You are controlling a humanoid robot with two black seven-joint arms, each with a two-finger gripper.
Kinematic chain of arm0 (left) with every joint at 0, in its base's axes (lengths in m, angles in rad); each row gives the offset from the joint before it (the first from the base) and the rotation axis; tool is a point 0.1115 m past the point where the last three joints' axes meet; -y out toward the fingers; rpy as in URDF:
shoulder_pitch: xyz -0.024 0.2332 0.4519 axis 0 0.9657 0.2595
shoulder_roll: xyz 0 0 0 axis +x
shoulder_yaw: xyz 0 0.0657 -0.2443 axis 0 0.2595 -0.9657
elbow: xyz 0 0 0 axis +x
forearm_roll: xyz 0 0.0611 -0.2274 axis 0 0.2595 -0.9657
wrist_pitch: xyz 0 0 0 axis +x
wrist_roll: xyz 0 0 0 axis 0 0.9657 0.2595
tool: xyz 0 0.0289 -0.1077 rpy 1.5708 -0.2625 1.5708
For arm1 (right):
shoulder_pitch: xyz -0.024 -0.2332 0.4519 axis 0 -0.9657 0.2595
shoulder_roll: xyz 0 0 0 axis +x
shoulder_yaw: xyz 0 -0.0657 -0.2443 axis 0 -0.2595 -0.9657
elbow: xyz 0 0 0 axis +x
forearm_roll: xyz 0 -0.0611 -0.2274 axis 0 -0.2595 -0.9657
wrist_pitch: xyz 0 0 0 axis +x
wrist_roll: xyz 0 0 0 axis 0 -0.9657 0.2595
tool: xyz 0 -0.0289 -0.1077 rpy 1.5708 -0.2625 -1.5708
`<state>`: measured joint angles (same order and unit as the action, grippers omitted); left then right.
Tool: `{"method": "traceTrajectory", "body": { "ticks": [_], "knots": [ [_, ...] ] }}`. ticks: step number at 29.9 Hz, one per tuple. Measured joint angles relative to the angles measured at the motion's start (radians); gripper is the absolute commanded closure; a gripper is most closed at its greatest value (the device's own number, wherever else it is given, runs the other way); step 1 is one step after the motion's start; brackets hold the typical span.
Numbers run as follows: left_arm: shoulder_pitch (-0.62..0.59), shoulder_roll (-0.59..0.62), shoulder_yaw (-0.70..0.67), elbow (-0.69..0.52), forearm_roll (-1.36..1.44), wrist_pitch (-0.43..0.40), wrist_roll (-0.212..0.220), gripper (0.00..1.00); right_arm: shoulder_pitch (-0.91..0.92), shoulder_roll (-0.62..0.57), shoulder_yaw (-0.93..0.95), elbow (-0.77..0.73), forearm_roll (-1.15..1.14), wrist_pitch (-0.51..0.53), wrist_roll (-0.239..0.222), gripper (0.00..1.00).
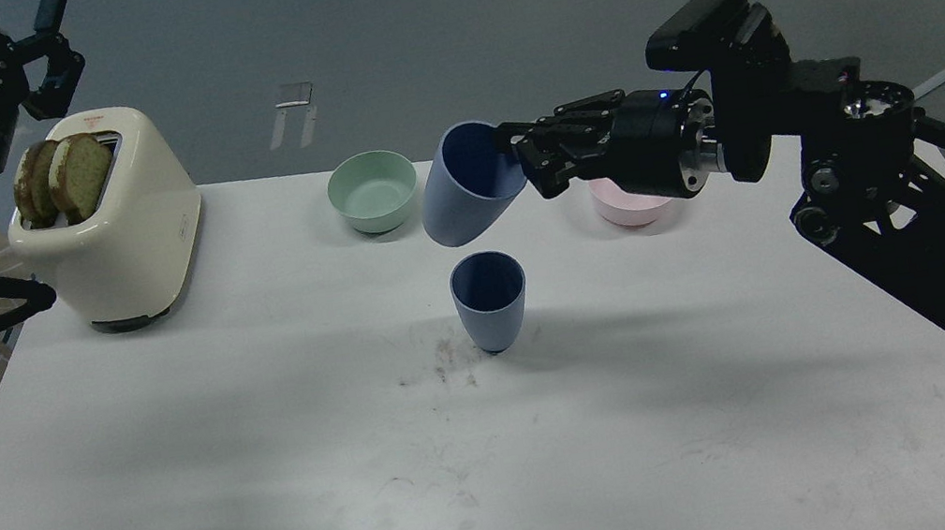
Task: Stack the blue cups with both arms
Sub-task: 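Lift the blue cup with the right gripper over the centered cup, then lower the held cup into the centered blue cup with the right gripper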
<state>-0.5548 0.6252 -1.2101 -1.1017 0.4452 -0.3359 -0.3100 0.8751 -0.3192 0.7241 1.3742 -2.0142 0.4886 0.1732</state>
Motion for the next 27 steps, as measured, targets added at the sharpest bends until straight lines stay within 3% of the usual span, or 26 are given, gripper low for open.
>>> {"method": "traceTrajectory", "body": {
  "ticks": [7, 27],
  "knots": [
    [0.000, 0.001, 0.003, -0.003, 0.001, 0.000, 0.000, 0.02, 0.004, 0.006, -0.105, 0.001, -0.019, 0.000, 0.000, 1.00],
    [0.000, 0.002, 0.003, -0.004, 0.001, 0.000, 0.000, 0.02, 0.013, 0.039, -0.112, -0.029, -0.065, 0.000, -0.001, 1.00]
  ]
}}
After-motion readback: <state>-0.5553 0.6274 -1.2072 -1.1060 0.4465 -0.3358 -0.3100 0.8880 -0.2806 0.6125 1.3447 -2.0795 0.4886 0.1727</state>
